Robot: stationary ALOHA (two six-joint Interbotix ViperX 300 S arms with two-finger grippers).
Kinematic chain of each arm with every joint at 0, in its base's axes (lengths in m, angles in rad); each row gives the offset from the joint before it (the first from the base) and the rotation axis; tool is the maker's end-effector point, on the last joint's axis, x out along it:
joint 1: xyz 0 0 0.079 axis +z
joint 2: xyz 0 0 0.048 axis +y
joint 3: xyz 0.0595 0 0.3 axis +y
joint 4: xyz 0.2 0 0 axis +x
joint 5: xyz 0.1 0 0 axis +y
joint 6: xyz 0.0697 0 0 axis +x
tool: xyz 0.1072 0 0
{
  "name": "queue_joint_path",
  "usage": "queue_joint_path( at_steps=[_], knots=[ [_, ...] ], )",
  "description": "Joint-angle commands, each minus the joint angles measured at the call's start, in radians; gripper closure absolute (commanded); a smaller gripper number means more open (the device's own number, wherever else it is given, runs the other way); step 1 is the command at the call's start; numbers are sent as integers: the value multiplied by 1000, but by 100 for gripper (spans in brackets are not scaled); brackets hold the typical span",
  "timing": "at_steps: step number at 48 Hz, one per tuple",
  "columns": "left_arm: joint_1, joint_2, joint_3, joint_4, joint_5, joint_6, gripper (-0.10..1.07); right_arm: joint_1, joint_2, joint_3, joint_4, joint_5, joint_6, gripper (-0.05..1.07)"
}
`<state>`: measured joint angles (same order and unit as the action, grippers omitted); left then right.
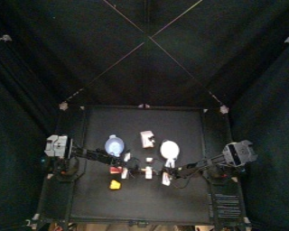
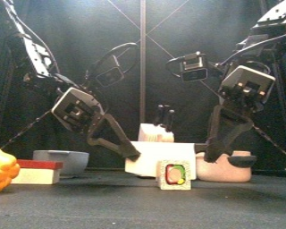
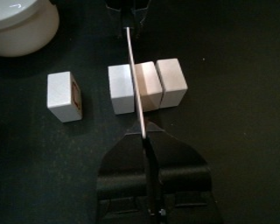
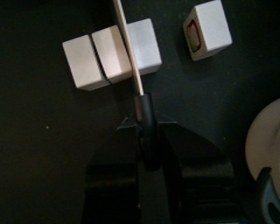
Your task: Cut sushi roll
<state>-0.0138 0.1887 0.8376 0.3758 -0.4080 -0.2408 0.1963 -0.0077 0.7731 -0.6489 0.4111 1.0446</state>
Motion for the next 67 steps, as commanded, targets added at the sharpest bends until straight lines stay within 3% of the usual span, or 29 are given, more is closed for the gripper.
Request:
queue_joint_path(
  at_steps=[1,25,50,67],
  knots=[
    [-18,2,34,5,15,3,75,-6,-5,14,15,3,9,67],
    [-25,12,29,3,14,-2,75,-3,0,14,37,-9,9,67],
    [-100,12,35,-20,25,-2,75,58,-12,0,98,-2,8,67],
    [-98,-75,29,-23,37,0,75,63,-61,-31,44,92,11,67]
  ],
)
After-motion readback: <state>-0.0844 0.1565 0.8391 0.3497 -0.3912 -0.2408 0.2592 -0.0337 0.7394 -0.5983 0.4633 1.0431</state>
